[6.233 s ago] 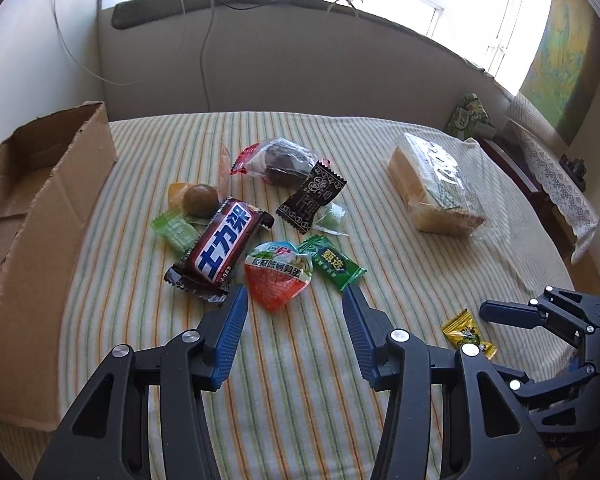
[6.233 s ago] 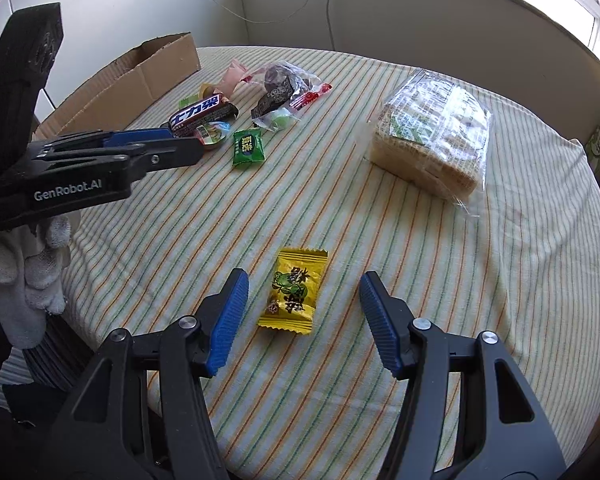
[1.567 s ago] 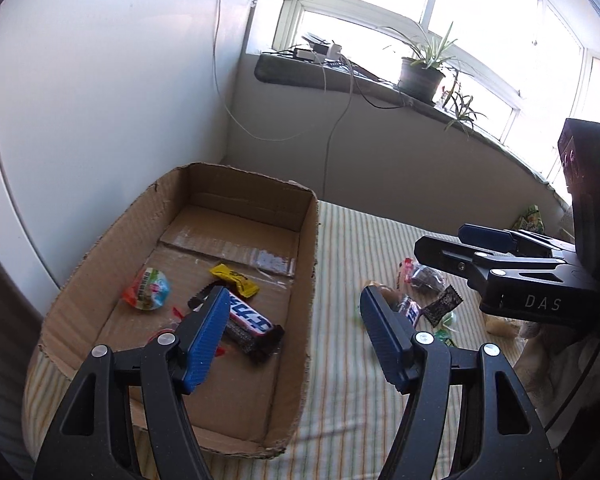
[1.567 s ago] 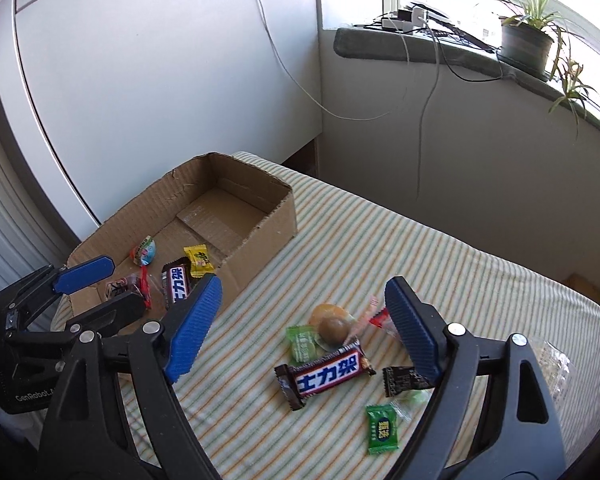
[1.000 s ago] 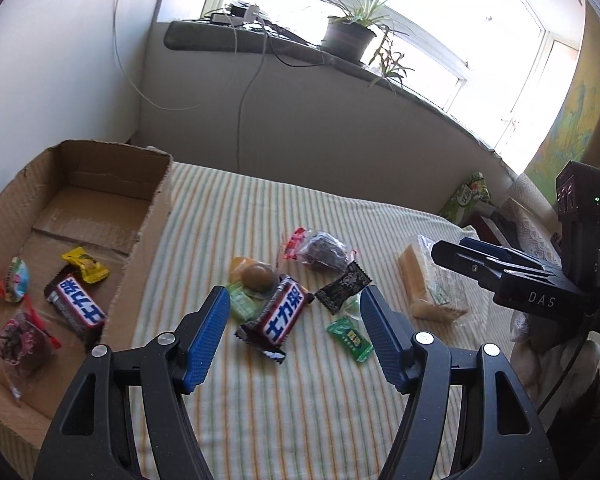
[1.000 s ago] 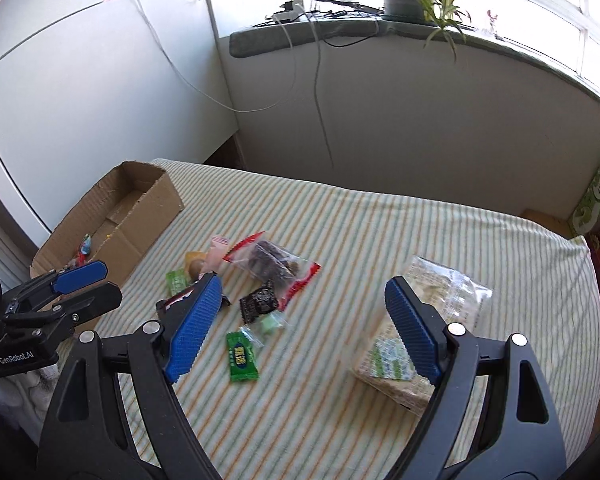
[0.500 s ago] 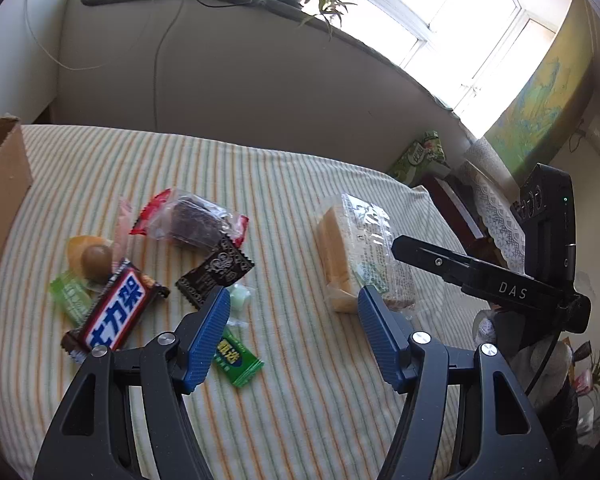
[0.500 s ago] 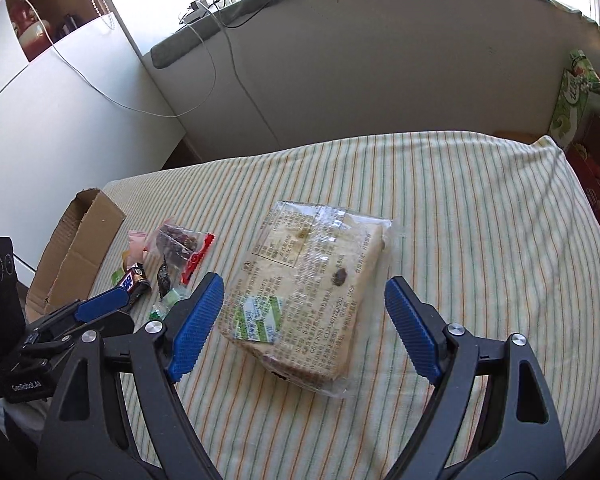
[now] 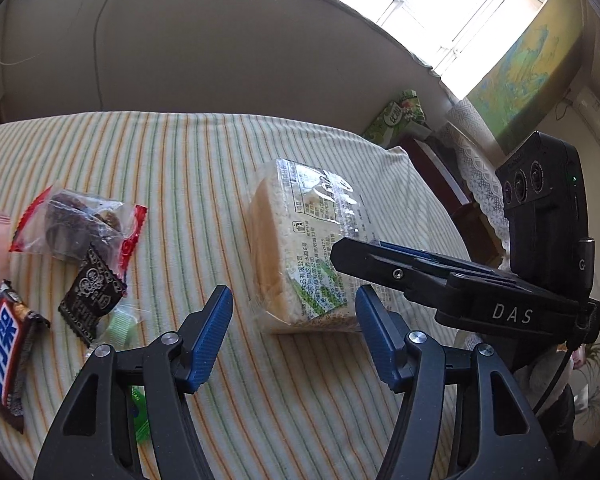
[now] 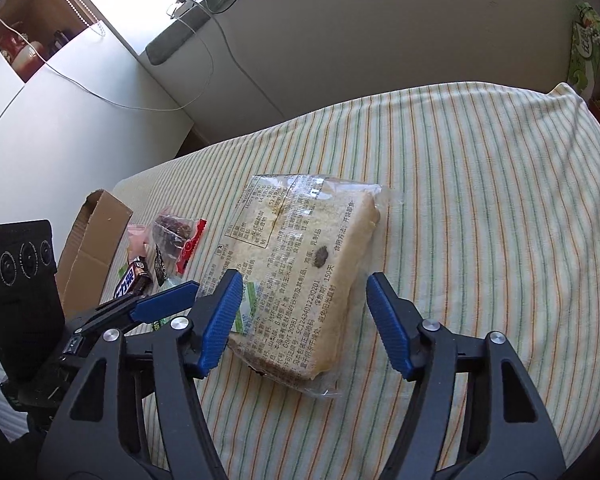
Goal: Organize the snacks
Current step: 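Clamp the bagged bread loaf between both tools and lift it, then lower the bagged bread loaf into the box and open both tools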
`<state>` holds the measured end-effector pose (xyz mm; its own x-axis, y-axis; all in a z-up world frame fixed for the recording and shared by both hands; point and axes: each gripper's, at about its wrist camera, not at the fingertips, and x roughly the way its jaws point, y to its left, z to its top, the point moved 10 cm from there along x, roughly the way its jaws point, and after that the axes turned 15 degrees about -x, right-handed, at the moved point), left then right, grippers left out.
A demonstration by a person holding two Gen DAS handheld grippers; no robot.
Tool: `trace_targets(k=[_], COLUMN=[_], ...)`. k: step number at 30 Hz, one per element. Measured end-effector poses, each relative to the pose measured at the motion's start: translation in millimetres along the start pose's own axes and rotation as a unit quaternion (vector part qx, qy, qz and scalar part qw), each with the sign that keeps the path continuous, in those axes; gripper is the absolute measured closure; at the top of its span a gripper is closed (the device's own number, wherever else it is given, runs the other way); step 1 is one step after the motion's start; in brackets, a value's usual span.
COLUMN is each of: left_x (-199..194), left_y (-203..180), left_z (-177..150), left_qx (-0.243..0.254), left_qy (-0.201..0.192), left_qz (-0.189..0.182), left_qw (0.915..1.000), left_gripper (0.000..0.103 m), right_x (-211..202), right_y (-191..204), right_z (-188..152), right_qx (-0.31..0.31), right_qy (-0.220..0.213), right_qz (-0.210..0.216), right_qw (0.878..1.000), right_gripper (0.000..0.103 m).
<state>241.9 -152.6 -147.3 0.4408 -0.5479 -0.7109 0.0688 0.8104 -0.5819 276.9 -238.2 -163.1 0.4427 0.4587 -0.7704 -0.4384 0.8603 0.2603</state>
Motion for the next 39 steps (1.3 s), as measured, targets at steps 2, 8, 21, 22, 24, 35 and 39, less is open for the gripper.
trace_targets(k=[2, 8, 21, 22, 24, 35, 39], left_x=[6.3, 14.1, 11.1, 8.8, 2.7, -43.6, -66.5], left_y=[-2.4, -6.5, -12.7, -13.3, -13.0, -0.4, 11.2], left_z=[-0.1, -1.6, 3.2, 3.5, 4.6, 6.4, 5.8], left_qx=[0.003, 0.007, 0.027, 0.029, 0.033, 0.038, 0.035], left_qy=[0.007, 0.016, -0.007, -0.011, -0.021, -0.072, -0.091], left_qz=[-0.002, -0.007, 0.014, 0.016, 0.021, 0.042, 0.049], left_qw=[1.0, 0.9998, 0.9995, 0.9994, 0.999, 0.9958, 0.9941], left_gripper=[0.041, 0.04, 0.044, 0.044, 0.044, 0.044, 0.044], right_x=[2.3, 9.3, 9.2, 8.2, 6.4, -0.9, -2.7], right_y=[-0.9, 1.1, 19.5, 22.6, 30.0, 80.4, 101.0], right_z=[-0.3, -1.6, 9.2, 10.4, 13.4, 26.0, 30.8], right_qx=[0.007, 0.021, 0.001, -0.003, -0.009, -0.049, -0.066], right_qy=[0.004, 0.009, 0.007, 0.006, 0.003, -0.011, -0.014], right_qz=[0.014, 0.043, 0.03, 0.029, 0.029, 0.035, 0.04], right_qw=[1.0, 0.999, 1.0, 1.0, 1.0, 0.998, 0.997], right_gripper=[0.035, 0.036, 0.047, 0.047, 0.047, 0.047, 0.047])
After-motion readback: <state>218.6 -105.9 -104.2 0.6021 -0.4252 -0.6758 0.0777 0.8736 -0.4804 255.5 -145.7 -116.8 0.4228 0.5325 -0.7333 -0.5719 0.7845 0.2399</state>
